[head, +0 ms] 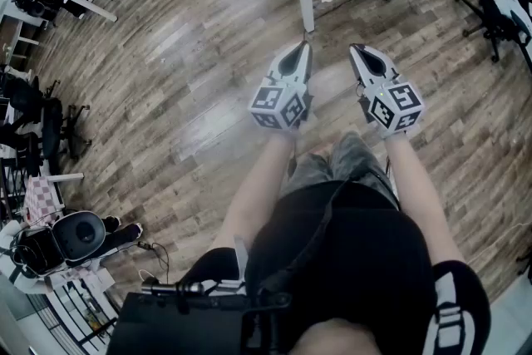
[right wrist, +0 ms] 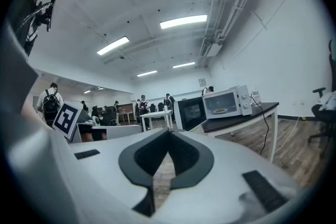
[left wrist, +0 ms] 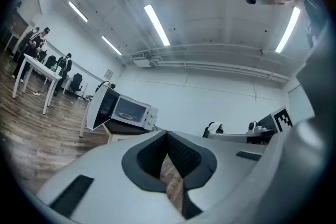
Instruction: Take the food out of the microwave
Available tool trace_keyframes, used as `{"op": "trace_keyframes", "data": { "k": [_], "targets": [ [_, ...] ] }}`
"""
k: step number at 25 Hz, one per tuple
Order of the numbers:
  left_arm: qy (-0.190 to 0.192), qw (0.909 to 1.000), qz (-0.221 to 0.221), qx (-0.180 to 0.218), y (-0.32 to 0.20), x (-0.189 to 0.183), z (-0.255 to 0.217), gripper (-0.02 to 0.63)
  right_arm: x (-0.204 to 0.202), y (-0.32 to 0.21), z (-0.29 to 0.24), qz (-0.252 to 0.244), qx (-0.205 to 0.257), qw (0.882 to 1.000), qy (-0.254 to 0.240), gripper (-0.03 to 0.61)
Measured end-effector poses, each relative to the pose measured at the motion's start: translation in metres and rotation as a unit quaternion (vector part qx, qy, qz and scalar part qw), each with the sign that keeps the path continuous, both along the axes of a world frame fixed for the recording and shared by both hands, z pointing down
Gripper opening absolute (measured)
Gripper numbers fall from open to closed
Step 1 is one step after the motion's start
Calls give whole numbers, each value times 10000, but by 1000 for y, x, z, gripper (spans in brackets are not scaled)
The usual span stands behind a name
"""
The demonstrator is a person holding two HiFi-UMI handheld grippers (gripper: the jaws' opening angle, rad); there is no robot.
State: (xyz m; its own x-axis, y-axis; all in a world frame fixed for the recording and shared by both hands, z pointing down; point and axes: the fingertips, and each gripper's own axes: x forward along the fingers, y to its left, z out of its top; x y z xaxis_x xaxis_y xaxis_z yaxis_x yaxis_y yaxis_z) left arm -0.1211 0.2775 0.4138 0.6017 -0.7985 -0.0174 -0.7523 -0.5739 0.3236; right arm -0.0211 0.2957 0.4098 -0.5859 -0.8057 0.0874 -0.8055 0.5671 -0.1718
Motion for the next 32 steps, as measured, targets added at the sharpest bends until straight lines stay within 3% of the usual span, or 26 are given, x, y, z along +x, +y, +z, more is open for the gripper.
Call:
{"op": "trace_keyframes", "data": {
  "k": [13, 32],
  "targets": [
    [-6, 9999, 46, -135, -51, 18, 9, 6, 13, -54, 10, 114, -126, 9996, -233, 0],
    [-1, 9991, -280, -326, -182, 42, 19, 6, 32, -182, 22, -312, -245, 9990, -215, 2]
  ]
}}
